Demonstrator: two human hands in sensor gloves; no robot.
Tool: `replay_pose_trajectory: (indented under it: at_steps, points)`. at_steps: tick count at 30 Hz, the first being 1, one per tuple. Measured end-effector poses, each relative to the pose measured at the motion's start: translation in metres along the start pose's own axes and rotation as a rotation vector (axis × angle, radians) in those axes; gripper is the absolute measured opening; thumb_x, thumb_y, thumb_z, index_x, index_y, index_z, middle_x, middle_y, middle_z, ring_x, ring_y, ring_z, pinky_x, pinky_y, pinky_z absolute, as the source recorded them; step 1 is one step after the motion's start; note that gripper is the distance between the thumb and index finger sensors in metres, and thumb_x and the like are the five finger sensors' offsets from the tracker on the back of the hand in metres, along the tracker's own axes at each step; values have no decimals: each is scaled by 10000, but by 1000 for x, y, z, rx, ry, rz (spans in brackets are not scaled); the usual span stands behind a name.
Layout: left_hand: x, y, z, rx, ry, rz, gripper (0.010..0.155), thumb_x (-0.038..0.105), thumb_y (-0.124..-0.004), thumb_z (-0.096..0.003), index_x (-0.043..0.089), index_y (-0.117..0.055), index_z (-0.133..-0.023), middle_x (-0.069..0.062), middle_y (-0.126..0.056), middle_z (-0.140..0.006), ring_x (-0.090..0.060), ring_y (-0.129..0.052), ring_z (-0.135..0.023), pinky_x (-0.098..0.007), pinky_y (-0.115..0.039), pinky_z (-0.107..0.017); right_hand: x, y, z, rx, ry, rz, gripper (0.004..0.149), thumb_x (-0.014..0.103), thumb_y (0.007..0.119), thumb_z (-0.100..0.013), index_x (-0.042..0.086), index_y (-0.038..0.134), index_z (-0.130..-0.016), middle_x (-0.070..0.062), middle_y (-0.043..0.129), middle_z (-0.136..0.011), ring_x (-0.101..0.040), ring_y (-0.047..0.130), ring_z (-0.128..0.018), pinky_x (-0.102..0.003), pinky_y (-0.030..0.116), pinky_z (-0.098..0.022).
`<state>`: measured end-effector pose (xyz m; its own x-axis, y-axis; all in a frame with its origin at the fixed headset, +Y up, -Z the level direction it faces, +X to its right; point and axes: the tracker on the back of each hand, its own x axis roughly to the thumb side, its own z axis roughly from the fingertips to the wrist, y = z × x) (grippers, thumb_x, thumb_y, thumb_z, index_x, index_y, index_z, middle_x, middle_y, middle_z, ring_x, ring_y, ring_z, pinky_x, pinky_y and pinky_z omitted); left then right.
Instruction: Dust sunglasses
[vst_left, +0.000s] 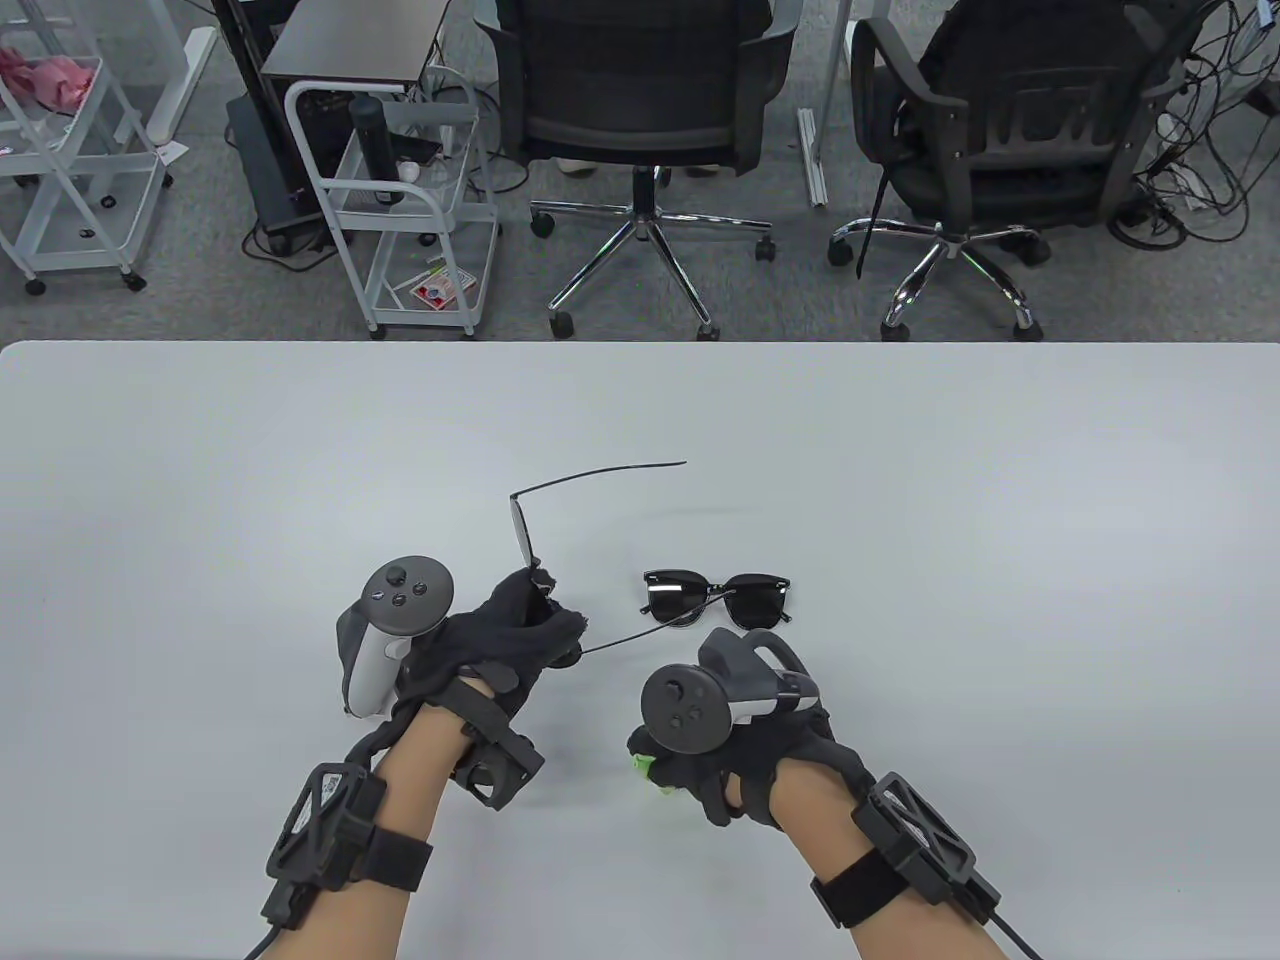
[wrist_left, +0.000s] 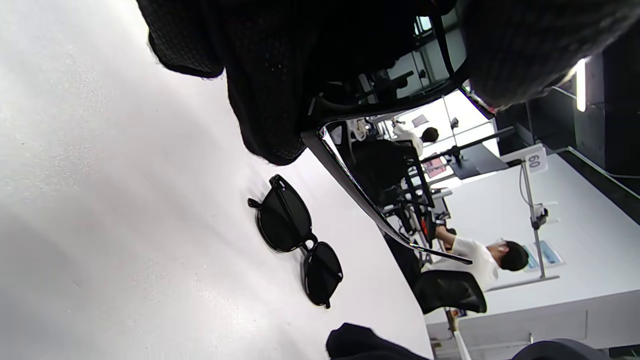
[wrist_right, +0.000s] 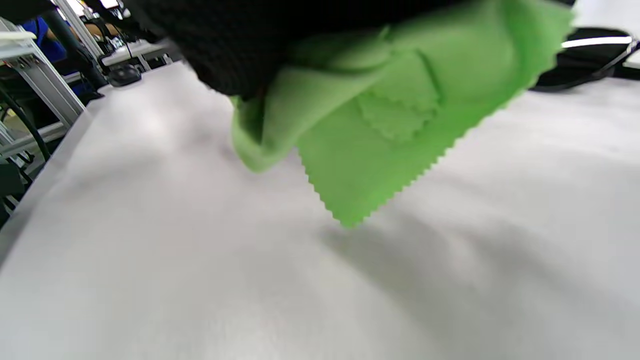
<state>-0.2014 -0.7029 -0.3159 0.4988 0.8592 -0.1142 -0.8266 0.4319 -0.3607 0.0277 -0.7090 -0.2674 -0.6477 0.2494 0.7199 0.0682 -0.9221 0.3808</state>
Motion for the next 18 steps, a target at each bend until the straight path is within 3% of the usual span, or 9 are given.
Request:
replay_pose_trajectory:
  at_steps: [4,7,11,14,18]
  points:
    - [0,1,0,10,-6,7,955,696,-785,-354,159,-451,-1071,-32,-709,-1000,-173,-1058,-773,-434,-724,-696,-9,-2,2,21,25,-26,607,438,845,-422,83,802,-913,-119,955,-873,-390,956,-780,-674,625,-599]
    - [0,0,0,16,-17,15,955,696,-778,-356,166,-439,-1074,-24,-697,-1009,-170,-1050,-784,-434,-718,-702,-22,-13,13,-142,43,-152,645,478,834,-420,61,806,-912,-147,952,-873,-415,946,-777,-676,625,-595]
    - [3,-3,1,18,-44,23,957,700,-771,-357,175,-428,-1079,-16,-691,-1016,-164,-1046,-790,-434,-714,-709,-39,-32,33,-473,144,-189,578,438,825,-431,74,854,-879,-145,980,-838,-411,971,-740,-661,661,-579]
    - [8,-13,2,-2,-70,24,958,711,-762,-352,195,-426,-1085,-2,-693,-1018,-153,-1052,-778,-434,-716,-712,-44,-37,43,-621,207,-186,558,419,824,-438,82,852,-882,-144,973,-846,-409,969,-743,-656,669,-577]
    - [21,-38,3,-85,-118,-29,954,705,-765,-351,205,-424,-1088,-3,-691,-1022,-158,-1055,-776,-439,-715,-713,-41,-38,45,-703,181,-228,554,400,818,-445,84,832,-899,-145,954,-867,-414,955,-760,-658,672,-580]
